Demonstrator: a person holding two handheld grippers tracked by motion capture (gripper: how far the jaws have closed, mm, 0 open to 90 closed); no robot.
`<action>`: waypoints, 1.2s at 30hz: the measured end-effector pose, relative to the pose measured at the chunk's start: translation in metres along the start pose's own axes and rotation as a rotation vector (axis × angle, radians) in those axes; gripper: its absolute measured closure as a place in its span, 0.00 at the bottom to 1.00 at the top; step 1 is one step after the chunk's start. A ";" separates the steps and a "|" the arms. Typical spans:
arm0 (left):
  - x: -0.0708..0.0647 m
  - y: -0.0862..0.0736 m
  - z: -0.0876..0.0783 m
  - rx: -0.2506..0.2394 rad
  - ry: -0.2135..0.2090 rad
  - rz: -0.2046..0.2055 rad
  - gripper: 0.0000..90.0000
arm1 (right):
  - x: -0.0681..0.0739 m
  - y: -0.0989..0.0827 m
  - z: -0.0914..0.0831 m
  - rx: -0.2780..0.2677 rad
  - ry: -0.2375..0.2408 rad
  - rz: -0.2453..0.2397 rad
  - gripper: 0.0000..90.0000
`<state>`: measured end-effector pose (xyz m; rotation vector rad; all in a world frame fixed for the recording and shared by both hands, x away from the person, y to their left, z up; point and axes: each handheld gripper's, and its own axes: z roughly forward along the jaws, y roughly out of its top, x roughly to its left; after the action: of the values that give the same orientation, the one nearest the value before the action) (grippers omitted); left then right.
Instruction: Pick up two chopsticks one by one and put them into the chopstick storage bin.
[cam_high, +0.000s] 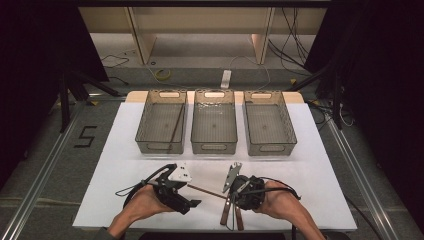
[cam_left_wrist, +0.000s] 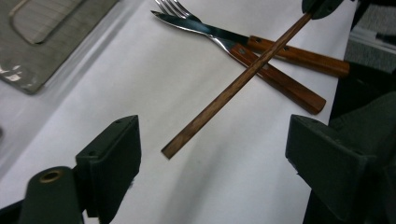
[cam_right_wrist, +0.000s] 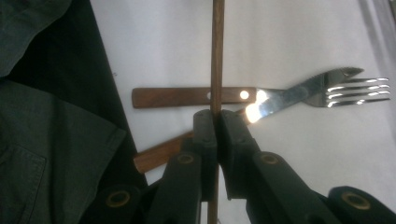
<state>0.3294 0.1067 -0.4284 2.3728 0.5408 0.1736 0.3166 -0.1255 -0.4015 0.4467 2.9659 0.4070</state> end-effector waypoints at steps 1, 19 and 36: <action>-0.003 0.001 0.002 0.018 -0.007 0.018 0.21 | 0.001 0.001 0.000 -0.002 0.005 -0.003 0.96; -0.017 0.003 0.010 0.088 -0.070 0.117 0.55 | 0.011 0.006 0.003 0.003 0.035 -0.099 0.96; -0.022 0.002 0.009 0.133 -0.118 0.195 0.85 | 0.015 0.004 0.004 -0.003 0.054 -0.175 0.95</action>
<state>0.3121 0.0907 -0.4333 2.5457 0.2722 0.0855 0.3044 -0.1166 -0.4050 0.1765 3.0231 0.4103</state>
